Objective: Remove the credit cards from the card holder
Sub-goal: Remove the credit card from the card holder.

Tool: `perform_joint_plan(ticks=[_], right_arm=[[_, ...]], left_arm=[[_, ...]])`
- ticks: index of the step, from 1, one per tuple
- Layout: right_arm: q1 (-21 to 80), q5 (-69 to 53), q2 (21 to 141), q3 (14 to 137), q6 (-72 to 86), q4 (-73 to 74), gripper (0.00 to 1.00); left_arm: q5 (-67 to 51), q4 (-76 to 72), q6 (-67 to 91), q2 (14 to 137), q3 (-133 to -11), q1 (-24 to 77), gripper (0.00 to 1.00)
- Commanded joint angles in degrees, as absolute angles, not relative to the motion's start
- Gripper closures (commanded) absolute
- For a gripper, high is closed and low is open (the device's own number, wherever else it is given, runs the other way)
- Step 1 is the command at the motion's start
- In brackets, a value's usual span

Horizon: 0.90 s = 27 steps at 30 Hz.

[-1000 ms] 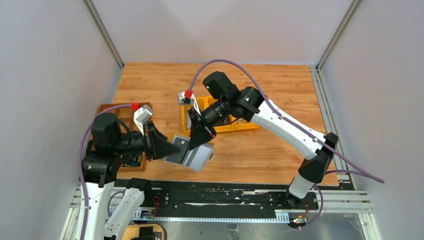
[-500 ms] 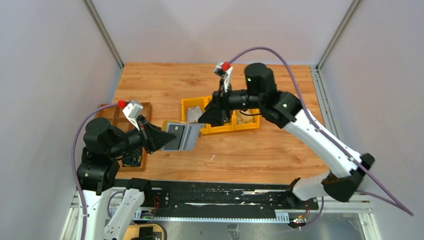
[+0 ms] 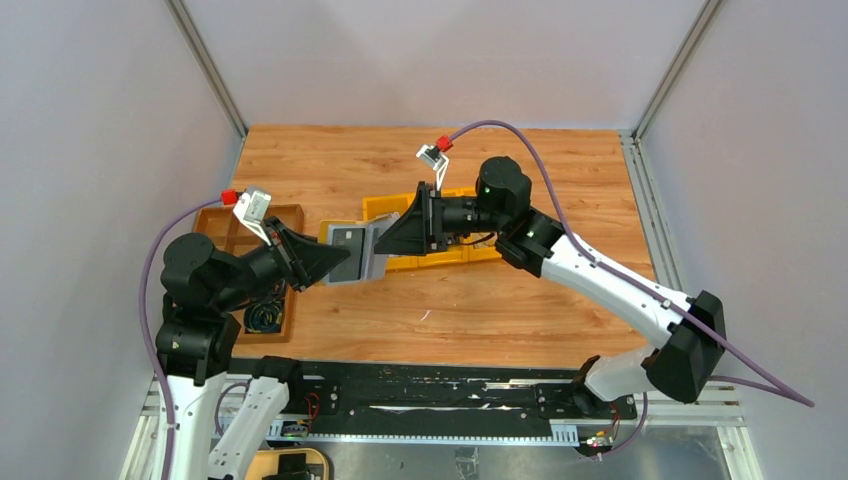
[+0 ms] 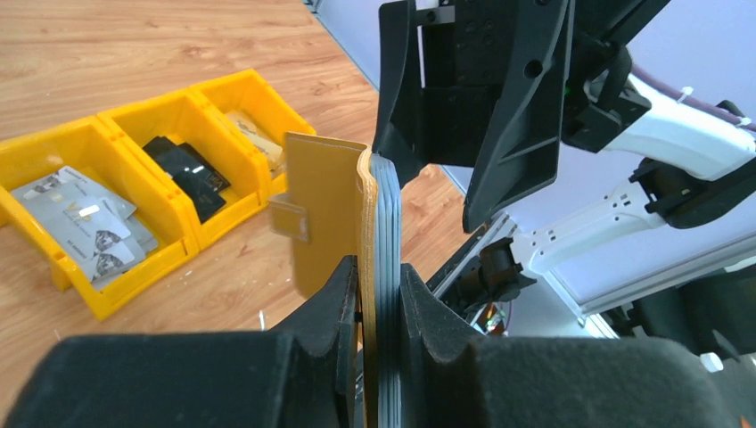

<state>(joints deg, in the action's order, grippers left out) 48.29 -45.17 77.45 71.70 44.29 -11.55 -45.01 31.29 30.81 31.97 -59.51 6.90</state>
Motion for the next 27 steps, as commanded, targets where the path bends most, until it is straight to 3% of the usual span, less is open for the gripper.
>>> perform_joint_plan(ticks=[1,19,27], right_arm=[[49.25,-50.08,78.49,72.17,50.18,-21.83,0.40],[50.29,-49.39,83.11,72.72,51.67,-23.07,0.51],[52.12,-49.89,86.45,73.14,58.31,-32.75,0.61]], left_arm=[[-47.64,24.03,35.35,32.39,-58.94,6.94,1.00],[-49.68,22.84,36.75,32.37,-59.59,6.94,1.00],[-49.99,20.93,38.05,31.81,-58.19,6.97,1.00]])
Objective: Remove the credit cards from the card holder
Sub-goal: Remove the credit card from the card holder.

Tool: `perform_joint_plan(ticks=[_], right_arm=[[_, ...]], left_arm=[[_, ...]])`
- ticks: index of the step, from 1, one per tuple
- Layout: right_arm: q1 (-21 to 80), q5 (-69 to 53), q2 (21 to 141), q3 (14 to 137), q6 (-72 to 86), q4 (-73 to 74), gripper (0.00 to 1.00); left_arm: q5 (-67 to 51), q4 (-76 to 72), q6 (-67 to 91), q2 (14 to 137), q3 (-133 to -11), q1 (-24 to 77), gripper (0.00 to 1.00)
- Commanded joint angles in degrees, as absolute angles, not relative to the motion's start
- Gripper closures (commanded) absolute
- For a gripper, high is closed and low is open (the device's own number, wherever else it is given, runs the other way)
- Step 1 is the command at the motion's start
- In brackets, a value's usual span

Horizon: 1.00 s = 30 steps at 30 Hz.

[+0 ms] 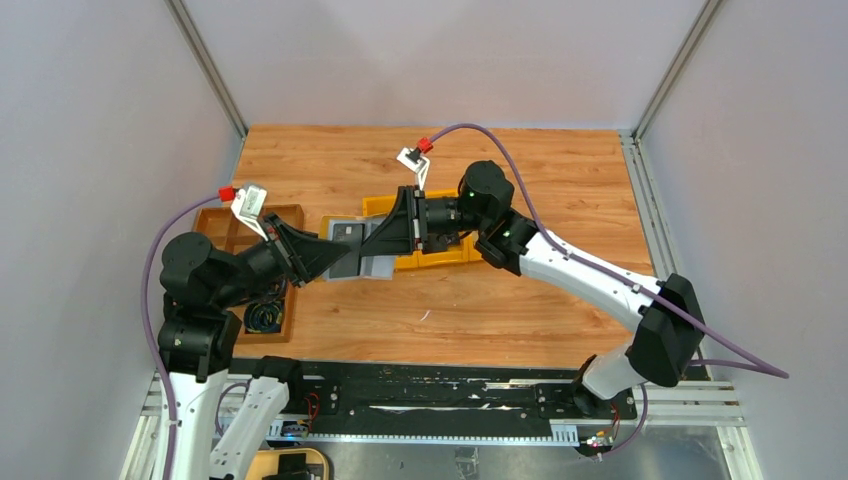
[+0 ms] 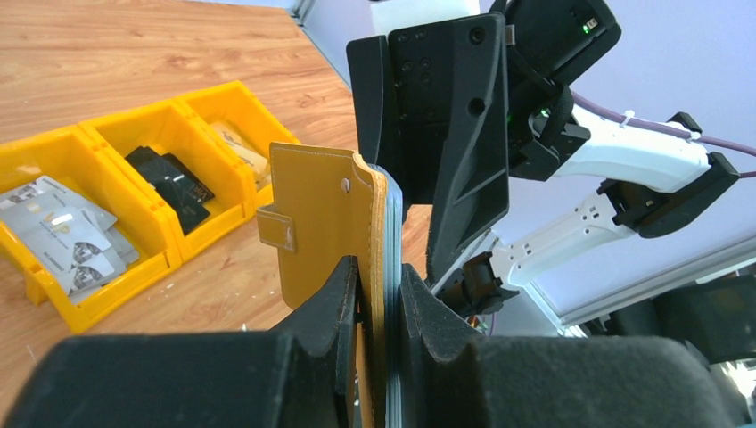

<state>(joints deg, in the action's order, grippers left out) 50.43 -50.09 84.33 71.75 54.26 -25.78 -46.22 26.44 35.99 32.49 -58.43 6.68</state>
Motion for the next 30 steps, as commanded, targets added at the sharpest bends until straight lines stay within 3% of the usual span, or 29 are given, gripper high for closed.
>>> perform_joint_plan(ticks=[1,4,14,20,30], right_arm=[[52.12,-49.99,86.75,73.15,59.65,-34.63,0.63],[52.12,-50.69,87.25,73.59,62.15,-37.78,0.70],[51.70,-50.68,84.33,71.42,62.14,-38.80,0.81],[51.29,-51.70,83.40,69.25,64.67,-44.54,0.99],[50.36,-51.99,80.91,66.33,63.15,-43.75,1.00]], left_arm=[[-50.06,21.16,37.70,31.83,-58.06,6.94,1.00],[-49.92,21.94,36.71,31.82,-58.00,6.94,1.00],[-50.10,23.37,35.51,31.72,-59.02,6.94,1.00],[-51.61,23.08,37.36,32.14,-60.42,6.94,1.00],[-54.73,20.48,41.22,32.30,-60.98,6.94,0.96]])
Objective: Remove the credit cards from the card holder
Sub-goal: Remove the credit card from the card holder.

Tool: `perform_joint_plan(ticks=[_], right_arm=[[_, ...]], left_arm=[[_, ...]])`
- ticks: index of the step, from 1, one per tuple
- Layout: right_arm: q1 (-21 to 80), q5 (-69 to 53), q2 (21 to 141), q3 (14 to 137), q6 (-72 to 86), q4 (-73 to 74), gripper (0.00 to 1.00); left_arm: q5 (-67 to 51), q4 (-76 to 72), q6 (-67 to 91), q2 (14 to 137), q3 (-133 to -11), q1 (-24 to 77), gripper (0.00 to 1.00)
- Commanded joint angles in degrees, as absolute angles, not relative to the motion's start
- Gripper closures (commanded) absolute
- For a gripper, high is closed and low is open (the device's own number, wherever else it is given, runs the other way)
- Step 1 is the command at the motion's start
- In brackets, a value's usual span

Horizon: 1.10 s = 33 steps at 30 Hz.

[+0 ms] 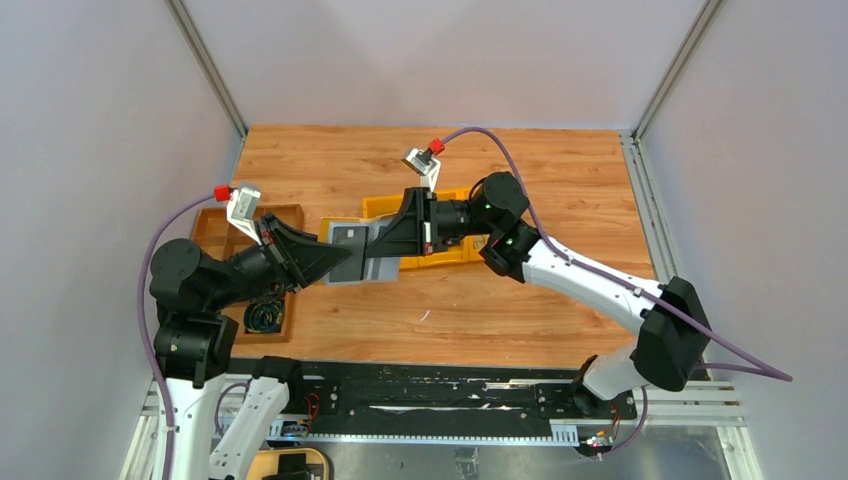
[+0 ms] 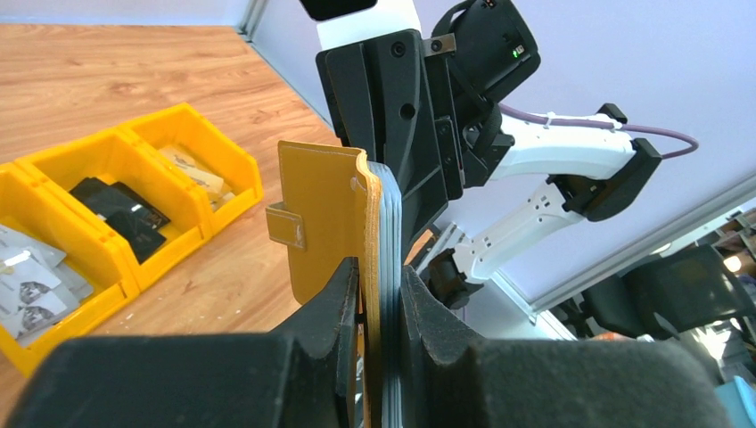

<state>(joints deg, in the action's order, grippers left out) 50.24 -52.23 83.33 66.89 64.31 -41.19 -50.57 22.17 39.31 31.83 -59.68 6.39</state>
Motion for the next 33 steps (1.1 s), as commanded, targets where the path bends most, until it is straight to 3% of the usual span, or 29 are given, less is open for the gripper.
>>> perform_joint_plan(ticks=[1,9,10,12,13,23,33], right_arm=[[50.36,-51.76,80.43,66.16,62.08,-42.11,1.00],[50.34,-47.93,77.01,67.94,49.73,-23.10,1.00],[50.64,-45.90,76.72,69.13,47.18,-18.64,0.97],[50.80,-44.68,76.47,70.19,45.86,-16.80,0.72],[50.87,-44.39,76.51,70.29,46.21,-17.35,0.67],[52.39,-44.99,79.46,72.68,49.62,-21.50,0.60],[55.81,-26.51,78.15,74.18,45.85,-10.40,0.42]], left_arm=[[-54.75,20.46,41.26,32.34,-61.13,6.94,0.96],[-54.15,20.47,41.41,32.18,-62.22,6.94,1.00],[-54.00,20.54,41.36,32.07,-62.14,6.94,1.00],[-53.80,20.48,41.33,32.04,-62.15,6.94,1.00],[-53.74,20.45,41.31,32.07,-62.26,6.94,1.00],[-53.56,21.32,39.59,32.69,-62.21,6.94,1.00],[-54.14,19.11,41.29,32.65,-61.71,6.94,1.00]])
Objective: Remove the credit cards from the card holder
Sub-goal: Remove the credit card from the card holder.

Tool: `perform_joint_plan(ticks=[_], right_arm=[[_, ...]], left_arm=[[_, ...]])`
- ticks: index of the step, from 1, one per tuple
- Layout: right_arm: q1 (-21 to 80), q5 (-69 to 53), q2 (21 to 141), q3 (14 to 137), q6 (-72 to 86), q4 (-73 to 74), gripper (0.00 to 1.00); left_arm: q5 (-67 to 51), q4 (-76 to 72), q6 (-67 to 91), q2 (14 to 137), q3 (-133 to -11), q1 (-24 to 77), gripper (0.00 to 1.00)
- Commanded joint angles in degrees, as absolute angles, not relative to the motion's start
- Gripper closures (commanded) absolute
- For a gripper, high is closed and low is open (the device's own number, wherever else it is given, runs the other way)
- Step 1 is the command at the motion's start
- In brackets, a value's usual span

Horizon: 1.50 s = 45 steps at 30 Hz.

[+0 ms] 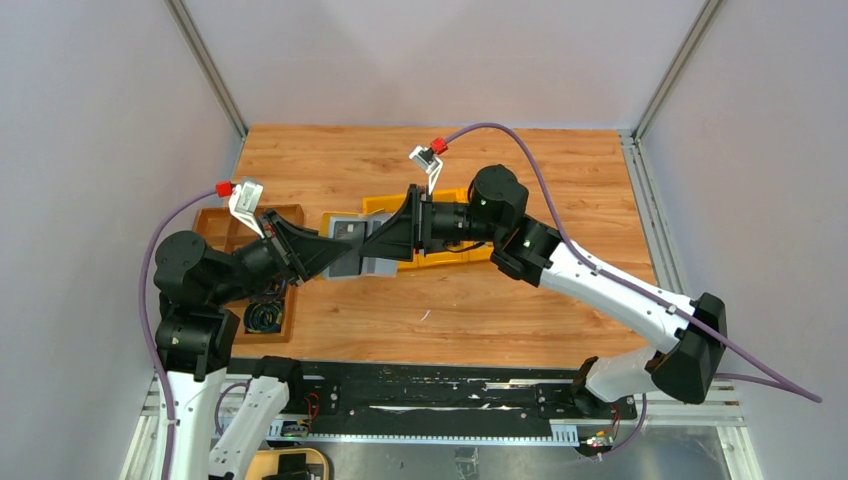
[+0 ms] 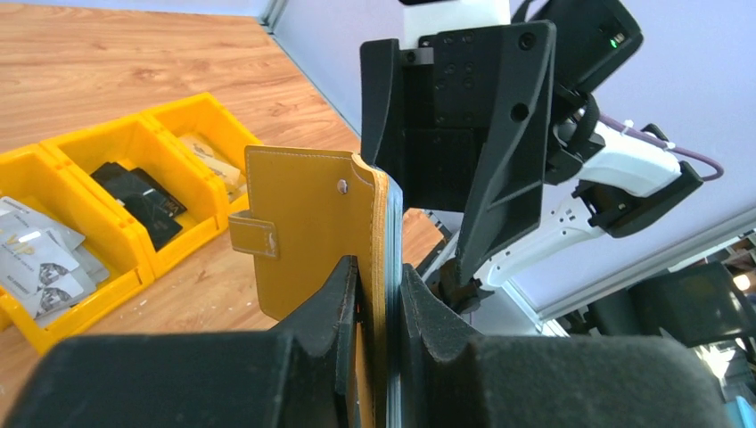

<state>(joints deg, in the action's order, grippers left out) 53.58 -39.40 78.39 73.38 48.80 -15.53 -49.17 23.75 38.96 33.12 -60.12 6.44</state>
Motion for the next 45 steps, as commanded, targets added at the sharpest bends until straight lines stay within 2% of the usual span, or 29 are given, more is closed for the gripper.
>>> perform_joint_plan(ticks=[1,4,10,14,18,27,34,36,39,42,45], right_arm=[[56.33,-25.25,78.21,74.59,45.58,-9.80,0.43],[57.89,-20.66,78.17,75.62,45.57,-8.79,0.50],[61.89,-7.35,75.43,78.50,40.80,-2.77,0.47],[63.34,2.04,72.80,77.86,39.05,-0.20,0.40],[63.86,6.68,71.61,76.14,40.33,1.46,0.39],[64.12,-4.77,74.13,74.83,42.70,-5.87,0.41],[64.16,6.38,67.98,74.94,34.67,-0.93,0.40],[64.05,6.70,67.15,76.47,31.11,1.04,0.34],[61.39,2.47,66.62,76.99,31.19,4.49,0.27],[60.91,-3.58,65.79,74.64,32.65,1.10,0.27],[60.85,-15.39,68.16,74.39,35.59,-3.84,0.28]], left_arm=[[-54.18,19.01,41.24,32.66,-61.67,6.94,1.00],[-54.43,19.38,40.94,32.53,-61.24,6.94,1.00],[-52.17,22.66,37.34,32.17,-62.06,6.94,1.00],[-50.37,24.77,34.74,32.00,-62.62,6.94,1.00],[-51.51,24.50,34.06,31.57,-62.84,6.94,1.00],[-50.73,25.39,33.31,31.55,-63.24,6.94,1.00],[-49.67,26.89,31.97,31.55,-62.42,6.94,1.00],[-49.28,27.23,31.31,31.39,-62.27,6.94,1.00],[-44.37,30.33,28.84,31.67,-63.80,6.94,1.00],[-42.41,31.42,27.44,32.31,-65.16,6.94,1.00],[-43.83,30.81,28.65,32.67,-63.93,6.94,1.00]])
